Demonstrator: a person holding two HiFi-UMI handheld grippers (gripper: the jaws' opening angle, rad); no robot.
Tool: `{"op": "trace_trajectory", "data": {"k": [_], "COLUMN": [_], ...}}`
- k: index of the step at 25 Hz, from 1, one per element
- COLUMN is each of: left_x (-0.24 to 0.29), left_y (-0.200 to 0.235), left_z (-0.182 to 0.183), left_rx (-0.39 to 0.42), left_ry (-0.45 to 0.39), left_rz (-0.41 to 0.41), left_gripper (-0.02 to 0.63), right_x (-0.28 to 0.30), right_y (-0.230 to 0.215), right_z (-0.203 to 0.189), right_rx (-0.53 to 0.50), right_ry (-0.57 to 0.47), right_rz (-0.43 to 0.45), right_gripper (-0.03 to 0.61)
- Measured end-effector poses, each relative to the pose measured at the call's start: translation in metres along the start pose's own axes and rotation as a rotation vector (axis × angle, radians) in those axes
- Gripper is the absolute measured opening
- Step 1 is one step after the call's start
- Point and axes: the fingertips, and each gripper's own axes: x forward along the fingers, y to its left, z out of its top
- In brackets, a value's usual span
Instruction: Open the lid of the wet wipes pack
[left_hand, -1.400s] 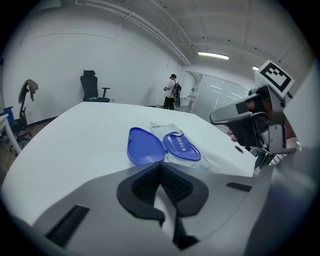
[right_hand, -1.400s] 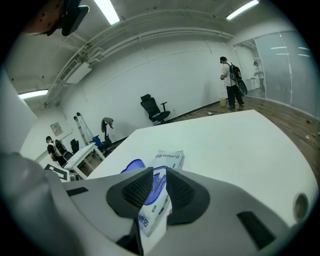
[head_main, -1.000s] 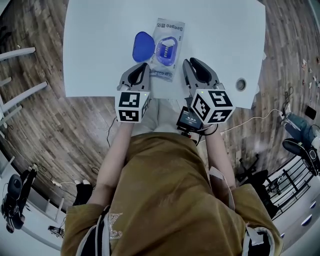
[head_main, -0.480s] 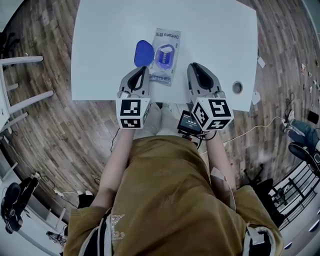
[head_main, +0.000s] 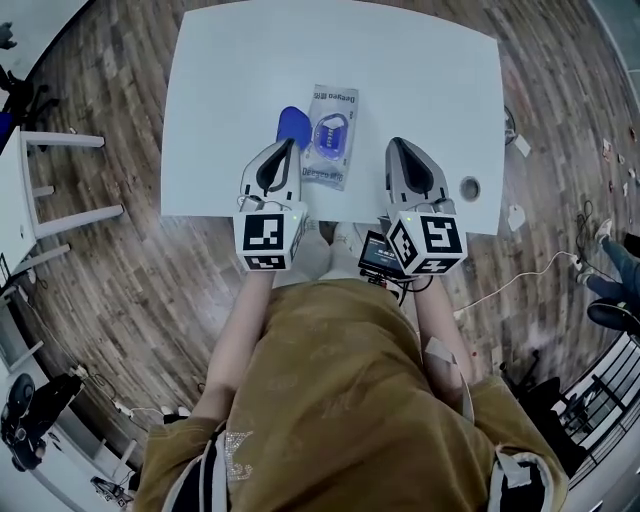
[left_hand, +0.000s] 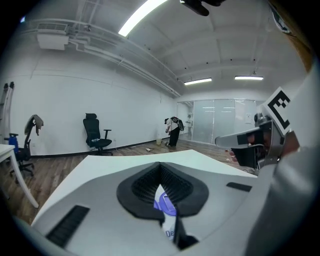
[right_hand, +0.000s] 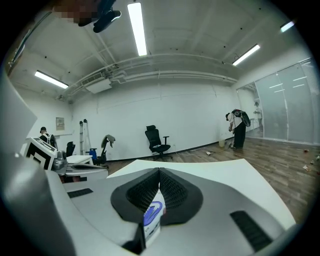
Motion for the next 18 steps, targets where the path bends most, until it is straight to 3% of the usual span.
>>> {"op": "trace_trajectory", "data": {"k": [10, 18], "left_x": [-0.016, -0.026], "left_y": [0.008, 0.012], "left_z": [0.045, 0.098], "left_rx": [0.031, -0.005], "left_ry": [-0.105, -0.217], "left_rz": [0.03, 0.057], "left_gripper": [0.002, 0.002], "right_x": [-0.029, -0.054], "right_y": [0.0, -0.008], "right_z": [0.053, 0.083], "right_rx": [-0.066, -0.109], "right_ry": [-0.155, -0.258], "right_rz": [-0.044, -0.077], "right_gripper": [0.011, 0.011]}}
